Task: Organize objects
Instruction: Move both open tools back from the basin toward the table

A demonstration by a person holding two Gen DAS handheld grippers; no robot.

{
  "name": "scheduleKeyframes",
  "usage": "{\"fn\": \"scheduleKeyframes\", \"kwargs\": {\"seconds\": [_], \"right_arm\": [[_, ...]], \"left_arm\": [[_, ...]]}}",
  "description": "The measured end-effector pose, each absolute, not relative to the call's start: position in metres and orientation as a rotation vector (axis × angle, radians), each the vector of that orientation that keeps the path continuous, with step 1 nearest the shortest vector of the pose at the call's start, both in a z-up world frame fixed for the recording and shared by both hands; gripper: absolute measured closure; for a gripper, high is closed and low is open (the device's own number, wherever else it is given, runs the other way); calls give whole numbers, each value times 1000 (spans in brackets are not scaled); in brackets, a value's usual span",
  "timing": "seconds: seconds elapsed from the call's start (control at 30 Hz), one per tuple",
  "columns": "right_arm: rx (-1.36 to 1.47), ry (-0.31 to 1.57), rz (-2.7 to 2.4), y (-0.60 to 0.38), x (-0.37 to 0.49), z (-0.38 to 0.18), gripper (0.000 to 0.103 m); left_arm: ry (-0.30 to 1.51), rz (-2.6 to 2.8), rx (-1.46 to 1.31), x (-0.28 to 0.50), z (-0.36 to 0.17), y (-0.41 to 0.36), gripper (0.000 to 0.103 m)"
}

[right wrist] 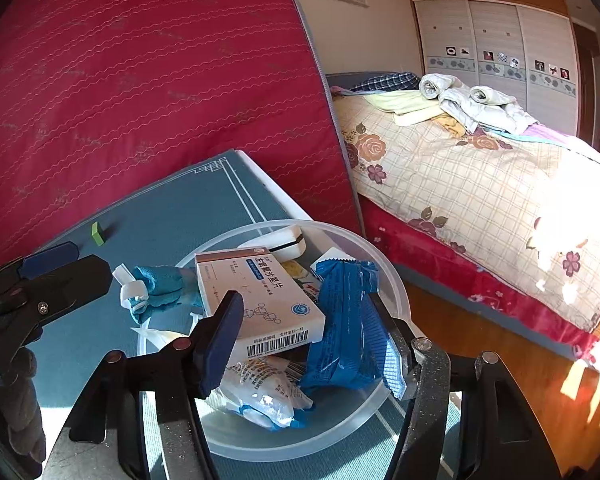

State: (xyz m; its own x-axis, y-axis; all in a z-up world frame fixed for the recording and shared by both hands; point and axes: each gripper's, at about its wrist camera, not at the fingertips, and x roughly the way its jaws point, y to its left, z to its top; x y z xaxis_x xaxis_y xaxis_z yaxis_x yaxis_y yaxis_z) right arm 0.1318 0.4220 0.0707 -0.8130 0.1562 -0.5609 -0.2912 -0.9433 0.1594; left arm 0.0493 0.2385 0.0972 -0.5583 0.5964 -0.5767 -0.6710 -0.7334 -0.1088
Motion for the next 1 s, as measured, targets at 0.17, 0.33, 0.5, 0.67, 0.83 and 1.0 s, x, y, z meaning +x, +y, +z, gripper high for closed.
{"fn": "scheduleKeyframes", "kwargs": {"seconds": [0.17, 0.33, 0.5, 0.67, 0.83, 1.0], "right_arm": [[-800, 369, 2777, 414, 129, 76, 29], [-809, 394, 2805, 404, 123, 78, 23], [-815, 424, 2845, 390, 114, 78, 20], [-809, 417, 2902, 369, 101, 81, 20], [-786, 391, 2958, 347, 86, 89, 20], [-757, 343, 3020, 319, 69, 97, 20]], "left_arm": [[90, 2299, -791, 38, 103, 221, 0], [30, 2355, -807, 21, 106, 198, 0], [16, 2415, -866, 0, 94, 180, 0], [-25, 2468, -896, -15, 88, 157, 0], [-41, 2518, -905, -30, 85, 140, 0], [-15, 2596, -907, -44, 77, 122, 0]]}}
